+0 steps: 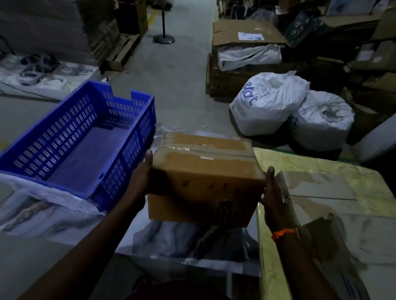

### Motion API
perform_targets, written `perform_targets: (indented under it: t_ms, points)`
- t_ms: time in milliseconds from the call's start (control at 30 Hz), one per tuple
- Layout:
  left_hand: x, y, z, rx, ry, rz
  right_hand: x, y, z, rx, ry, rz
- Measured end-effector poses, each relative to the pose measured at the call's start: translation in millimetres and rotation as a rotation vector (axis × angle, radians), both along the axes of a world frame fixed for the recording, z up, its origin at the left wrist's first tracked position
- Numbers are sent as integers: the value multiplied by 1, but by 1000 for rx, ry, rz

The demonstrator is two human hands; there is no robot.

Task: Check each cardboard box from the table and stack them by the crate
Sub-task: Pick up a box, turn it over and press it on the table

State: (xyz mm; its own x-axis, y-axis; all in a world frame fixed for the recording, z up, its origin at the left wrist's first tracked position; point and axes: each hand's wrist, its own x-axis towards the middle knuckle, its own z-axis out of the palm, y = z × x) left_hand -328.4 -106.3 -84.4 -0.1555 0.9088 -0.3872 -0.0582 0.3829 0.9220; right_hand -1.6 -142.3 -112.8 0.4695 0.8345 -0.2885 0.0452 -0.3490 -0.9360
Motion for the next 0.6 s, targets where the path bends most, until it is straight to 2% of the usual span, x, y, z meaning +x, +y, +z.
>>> perform_targets:
  t_ms: [67,133,200,367,600]
  points:
    - [-5,-9,-6,-66,-36,1,1,-12,-7,-69,73,22]
    - [-11,-19,-20,-92,47,-74,2,-22,-15,-126,108,57]
    - [-17,-25,-39,-112,141,-110,1,-30,-24,-178,46,102]
    - [-20,-50,-60,-145,191,-37,0,-51,-42,-187,-84,142]
    - [-28,-40,-58,-80,237,-194,9,-36,-38,-168,-244,207]
